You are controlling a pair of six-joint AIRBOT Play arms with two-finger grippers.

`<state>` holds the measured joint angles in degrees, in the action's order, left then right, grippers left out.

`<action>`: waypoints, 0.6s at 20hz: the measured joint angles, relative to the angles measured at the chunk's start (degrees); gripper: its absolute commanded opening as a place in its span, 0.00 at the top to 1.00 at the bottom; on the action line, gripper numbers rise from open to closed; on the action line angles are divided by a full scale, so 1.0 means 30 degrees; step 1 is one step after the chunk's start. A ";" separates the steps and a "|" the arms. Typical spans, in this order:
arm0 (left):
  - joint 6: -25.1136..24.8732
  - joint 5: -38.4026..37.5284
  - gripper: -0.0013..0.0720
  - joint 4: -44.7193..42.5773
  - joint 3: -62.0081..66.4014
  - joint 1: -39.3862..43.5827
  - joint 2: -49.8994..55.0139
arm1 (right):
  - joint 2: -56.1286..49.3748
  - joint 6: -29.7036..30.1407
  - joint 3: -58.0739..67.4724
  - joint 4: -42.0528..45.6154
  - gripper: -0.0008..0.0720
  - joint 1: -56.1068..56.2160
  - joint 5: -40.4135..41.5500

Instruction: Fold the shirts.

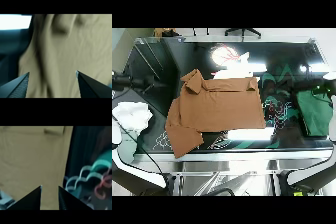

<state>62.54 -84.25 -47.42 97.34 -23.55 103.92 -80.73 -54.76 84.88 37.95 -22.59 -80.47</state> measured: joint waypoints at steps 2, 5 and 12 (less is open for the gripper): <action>-0.0022 -0.0321 0.10 -0.0153 -0.2084 -0.1049 -0.0168 | 0.1078 -0.0408 -0.2696 0.0291 0.64 -0.0503 -0.0444; -0.0211 -0.0124 0.10 -0.0306 -0.4692 -0.2215 -0.0044 | 0.2506 -0.0758 -0.6586 0.0539 0.64 -0.0831 -0.0568; -0.0386 0.1537 0.10 -0.1552 -0.8021 -0.2798 0.0007 | 0.3920 -0.0758 -1.0324 0.0692 0.64 -0.0998 0.0313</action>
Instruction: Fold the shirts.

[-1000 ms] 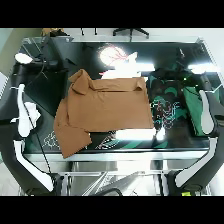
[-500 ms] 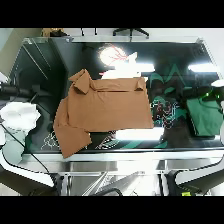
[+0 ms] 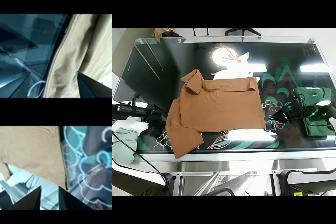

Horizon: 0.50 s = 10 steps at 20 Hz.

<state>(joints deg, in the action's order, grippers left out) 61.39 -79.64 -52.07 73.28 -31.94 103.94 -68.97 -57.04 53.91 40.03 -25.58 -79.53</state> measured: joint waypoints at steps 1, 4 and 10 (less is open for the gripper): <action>0.0007 0.0197 0.10 -0.0066 -0.0306 0.0153 0.0000 | 0.0051 0.0000 -0.0124 0.0007 0.64 0.0000 0.0087; -0.0131 0.0204 0.10 0.0007 -0.0874 0.1086 0.0029 | 0.0124 0.0015 -0.0313 -0.0022 0.64 0.0000 0.0357; -0.0415 -0.1013 0.67 -0.1137 -0.1086 0.2579 0.0117 | 0.0160 0.0452 -0.0415 -0.0029 0.64 0.0000 0.0998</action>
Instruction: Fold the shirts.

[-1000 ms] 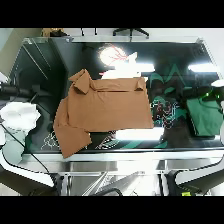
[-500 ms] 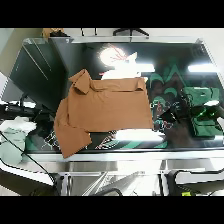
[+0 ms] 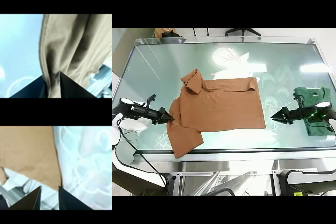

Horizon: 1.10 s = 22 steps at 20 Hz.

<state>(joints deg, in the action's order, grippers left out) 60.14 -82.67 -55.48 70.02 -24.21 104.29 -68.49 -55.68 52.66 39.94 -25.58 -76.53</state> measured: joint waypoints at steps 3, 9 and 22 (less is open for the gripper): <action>0.0000 -0.0466 0.86 -0.0423 0.0408 0.0080 -0.0007 | -0.0095 0.0284 0.0000 0.0000 0.46 0.0000 0.0605; 0.0240 -0.1486 0.96 -0.0896 0.2412 0.0073 -0.0022 | -0.1450 0.0882 0.0000 0.0007 0.47 0.0532 0.1122; 0.0364 -0.2878 0.96 0.0401 0.3067 0.0080 -0.0503 | -0.3432 0.1960 0.0306 -0.1348 0.97 0.4211 0.1377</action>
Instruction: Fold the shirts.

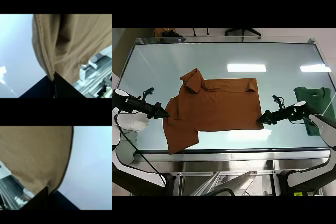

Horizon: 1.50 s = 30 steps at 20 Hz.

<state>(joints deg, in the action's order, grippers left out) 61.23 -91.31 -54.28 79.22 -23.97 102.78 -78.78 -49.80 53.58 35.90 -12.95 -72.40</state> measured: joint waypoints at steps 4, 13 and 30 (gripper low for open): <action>-0.0153 0.0007 0.96 0.2215 0.0073 0.0000 -0.2004 | 0.1144 0.1180 0.0408 -0.3432 0.97 0.0058 -0.1785; -0.1384 0.3279 0.96 1.4498 0.5814 -0.1158 -1.2713 | 1.0316 0.2237 1.0091 -0.8087 0.97 0.0051 0.0780; 0.2557 0.8225 0.96 0.4801 0.1217 0.3606 -1.5773 | 0.8510 -0.3555 1.1759 0.0648 0.97 0.0066 0.2776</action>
<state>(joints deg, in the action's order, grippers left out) 68.90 -66.63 -39.88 82.87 -13.15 55.46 -53.25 -60.47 88.86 37.85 -12.75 -64.07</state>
